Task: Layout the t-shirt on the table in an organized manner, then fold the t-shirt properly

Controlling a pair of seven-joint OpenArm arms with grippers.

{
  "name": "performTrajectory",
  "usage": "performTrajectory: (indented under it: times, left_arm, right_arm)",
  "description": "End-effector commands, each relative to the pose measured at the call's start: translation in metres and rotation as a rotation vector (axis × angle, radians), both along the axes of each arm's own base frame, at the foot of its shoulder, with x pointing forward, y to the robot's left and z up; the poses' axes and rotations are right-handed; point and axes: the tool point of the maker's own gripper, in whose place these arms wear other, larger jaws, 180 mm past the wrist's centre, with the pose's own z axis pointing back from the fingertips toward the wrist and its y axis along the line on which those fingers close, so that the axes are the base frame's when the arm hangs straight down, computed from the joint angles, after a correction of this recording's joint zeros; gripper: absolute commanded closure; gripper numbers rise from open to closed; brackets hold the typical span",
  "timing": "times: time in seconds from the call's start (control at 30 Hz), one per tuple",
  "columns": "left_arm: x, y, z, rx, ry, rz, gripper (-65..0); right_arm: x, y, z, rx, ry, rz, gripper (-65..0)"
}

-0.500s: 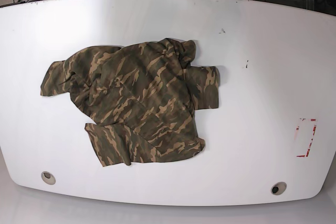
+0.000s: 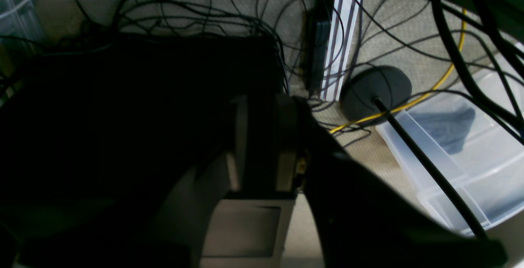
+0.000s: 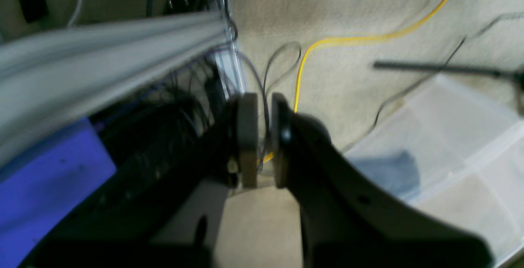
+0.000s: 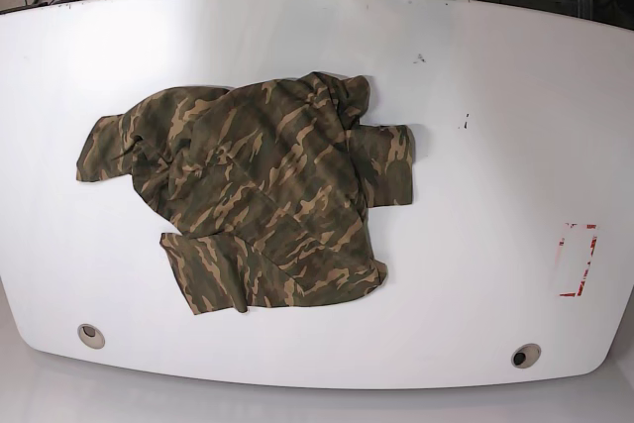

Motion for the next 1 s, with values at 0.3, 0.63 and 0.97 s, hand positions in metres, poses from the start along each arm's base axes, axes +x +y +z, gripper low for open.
performTrajectory:
  times: [0.3,0.63,0.97]
  left_arm:
    - [-0.011,0.020,0.006,0.042,-0.034,-0.017,-11.0]
    - [-0.005,0.025,0.009,0.057,-0.083,-0.032,-10.6]
    - [-0.008,0.017,0.005,0.035,-0.050,-0.006,-10.6]
  right_arm:
    - [-0.005,-0.013,0.028,-0.037,-0.087,0.043,-5.3]
    - [-0.009,-0.011,0.033,-0.038,-0.099,0.054,-5.5]
    - [-0.033,-0.004,0.015,-0.019,0.003,0.032,-5.3]
